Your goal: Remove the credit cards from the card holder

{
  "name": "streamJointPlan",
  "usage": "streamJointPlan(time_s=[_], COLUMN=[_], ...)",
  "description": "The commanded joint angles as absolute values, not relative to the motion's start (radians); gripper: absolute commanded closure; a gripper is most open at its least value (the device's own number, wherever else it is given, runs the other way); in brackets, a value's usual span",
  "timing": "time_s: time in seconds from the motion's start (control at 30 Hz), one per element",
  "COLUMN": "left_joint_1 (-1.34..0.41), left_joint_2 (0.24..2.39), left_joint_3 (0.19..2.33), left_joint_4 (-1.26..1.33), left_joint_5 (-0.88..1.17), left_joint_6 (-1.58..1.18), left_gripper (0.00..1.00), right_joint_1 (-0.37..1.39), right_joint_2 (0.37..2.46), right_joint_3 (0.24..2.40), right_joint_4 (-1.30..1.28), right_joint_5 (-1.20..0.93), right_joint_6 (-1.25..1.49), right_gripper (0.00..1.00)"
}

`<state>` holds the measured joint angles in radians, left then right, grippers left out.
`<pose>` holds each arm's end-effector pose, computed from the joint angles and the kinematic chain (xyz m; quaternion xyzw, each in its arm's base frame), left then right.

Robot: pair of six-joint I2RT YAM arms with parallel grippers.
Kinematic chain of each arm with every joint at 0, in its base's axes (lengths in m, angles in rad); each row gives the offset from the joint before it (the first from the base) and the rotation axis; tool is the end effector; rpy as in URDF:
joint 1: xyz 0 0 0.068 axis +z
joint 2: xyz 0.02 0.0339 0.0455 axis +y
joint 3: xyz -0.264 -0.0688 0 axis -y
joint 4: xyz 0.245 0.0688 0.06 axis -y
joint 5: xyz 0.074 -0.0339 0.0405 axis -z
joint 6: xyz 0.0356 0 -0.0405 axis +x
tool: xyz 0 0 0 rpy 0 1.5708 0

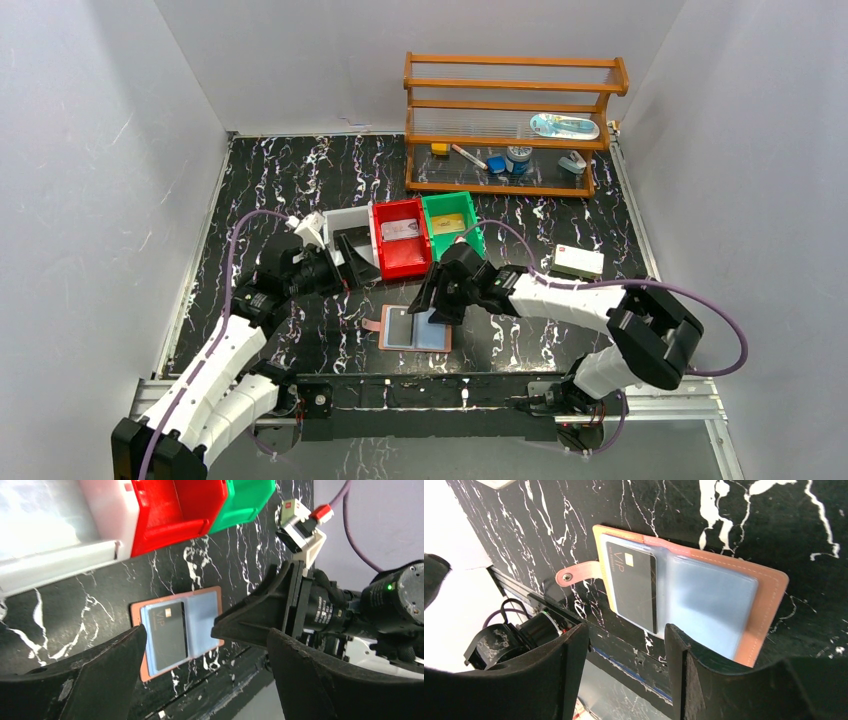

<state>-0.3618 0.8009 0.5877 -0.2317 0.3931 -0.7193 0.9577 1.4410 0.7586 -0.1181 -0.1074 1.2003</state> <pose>0.1681 -0.0782 0.2639 -0.0449 0.8347 -0.4110 0.3638 0.1637 0.2394 0.1888 0.0920 0.9210 0.3542 0.1333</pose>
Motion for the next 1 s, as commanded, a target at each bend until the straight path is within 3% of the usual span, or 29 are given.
streamJointPlan(time_s=[0.0, 0.23, 0.33, 0.67, 0.97], left_joint_1=[-0.360, -0.360, -0.360, -0.363, -0.429], left_joint_2=[0.819, 0.820, 0.830, 0.960, 1.035], left_joint_3=[0.590, 0.588, 0.589, 0.600, 0.607], left_joint_4=[-0.239, -0.261, -0.261, -0.259, -0.299], left_joint_5=[0.510, 0.506, 0.534, 0.699, 0.665], left_joint_6=[-0.741, -0.738, -0.731, -0.658, -0.606], left_gripper=[0.14, 0.18, 0.29, 0.44, 0.46], right_joint_1=[0.963, 0.969, 0.968, 0.969, 0.982], right_joint_2=[1.476, 1.542, 1.560, 1.574, 1.483], right_joint_3=[0.807, 0.835, 0.829, 0.800, 0.803], right_joint_4=[-0.044, -0.025, -0.049, -0.149, -0.250], right_joint_5=[-0.154, -0.185, -0.159, -0.079, 0.089], right_joint_6=[1.185, 1.167, 1.169, 1.178, 1.170], right_gripper=[0.35, 0.36, 0.36, 0.48, 0.55])
